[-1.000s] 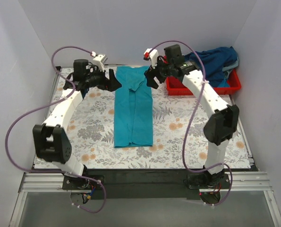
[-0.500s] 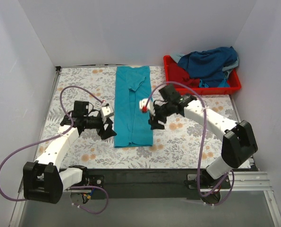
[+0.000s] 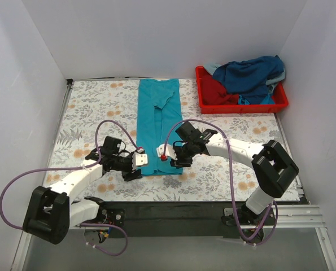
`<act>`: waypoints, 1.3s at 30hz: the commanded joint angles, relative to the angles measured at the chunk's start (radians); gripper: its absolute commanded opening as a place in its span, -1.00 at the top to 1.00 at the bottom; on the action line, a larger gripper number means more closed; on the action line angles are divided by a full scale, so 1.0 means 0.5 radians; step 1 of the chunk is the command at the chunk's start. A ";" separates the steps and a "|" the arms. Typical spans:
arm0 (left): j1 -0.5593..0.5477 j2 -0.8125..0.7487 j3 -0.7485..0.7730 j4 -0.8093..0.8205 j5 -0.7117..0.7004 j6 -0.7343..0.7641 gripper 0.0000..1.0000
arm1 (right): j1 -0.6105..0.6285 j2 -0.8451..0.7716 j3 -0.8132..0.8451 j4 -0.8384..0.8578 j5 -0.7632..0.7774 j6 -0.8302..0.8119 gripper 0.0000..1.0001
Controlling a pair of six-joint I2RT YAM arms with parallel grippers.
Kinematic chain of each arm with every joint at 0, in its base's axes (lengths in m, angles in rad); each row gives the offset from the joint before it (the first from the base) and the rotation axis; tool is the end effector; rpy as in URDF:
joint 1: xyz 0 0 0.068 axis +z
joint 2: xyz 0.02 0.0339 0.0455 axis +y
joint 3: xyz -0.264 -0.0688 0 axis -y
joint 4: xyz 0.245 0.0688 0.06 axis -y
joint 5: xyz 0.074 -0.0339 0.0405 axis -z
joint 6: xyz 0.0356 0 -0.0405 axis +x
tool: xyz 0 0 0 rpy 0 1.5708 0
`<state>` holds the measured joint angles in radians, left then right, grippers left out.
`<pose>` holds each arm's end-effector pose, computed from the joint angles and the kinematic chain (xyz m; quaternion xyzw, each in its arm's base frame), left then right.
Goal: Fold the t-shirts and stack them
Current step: Fold the tshirt
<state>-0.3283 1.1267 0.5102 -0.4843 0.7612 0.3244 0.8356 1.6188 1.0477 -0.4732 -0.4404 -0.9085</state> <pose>0.1685 -0.0833 0.1702 0.3714 0.8275 -0.3617 0.2155 0.2065 0.2509 0.2034 -0.7580 0.5626 0.2015 0.2615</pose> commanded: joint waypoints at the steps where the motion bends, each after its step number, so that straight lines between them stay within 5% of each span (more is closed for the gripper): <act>1: -0.040 0.008 -0.036 0.165 -0.080 0.060 -0.03 | 0.062 0.045 -0.006 0.103 0.003 0.001 0.17; 11: -0.080 0.109 -0.075 0.269 -0.139 0.020 0.16 | 0.074 0.153 -0.119 0.118 0.083 -0.018 0.26; 16: -0.083 0.137 -0.103 0.186 -0.212 0.127 0.49 | 0.071 0.143 -0.175 0.075 0.135 -0.061 0.32; 25: -0.080 0.081 -0.146 0.011 -0.283 0.302 0.76 | 0.074 0.030 -0.230 -0.026 0.163 -0.165 0.43; 29: -0.083 0.011 -0.116 -0.013 -0.213 0.296 0.62 | 0.071 0.002 -0.193 -0.054 0.108 -0.141 0.35; 33: -0.083 -0.087 -0.030 -0.084 -0.084 0.244 0.23 | 0.081 -0.059 -0.086 -0.106 0.022 -0.094 0.03; 39: -0.083 -0.146 0.017 -0.145 -0.019 0.259 0.15 | 0.108 -0.145 -0.123 -0.121 0.019 -0.195 -0.07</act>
<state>-0.3641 1.0744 0.4881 -0.5316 0.7010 0.4400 0.8764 1.5871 0.9688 -0.5079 -0.4065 -0.9726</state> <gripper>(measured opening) 0.424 0.531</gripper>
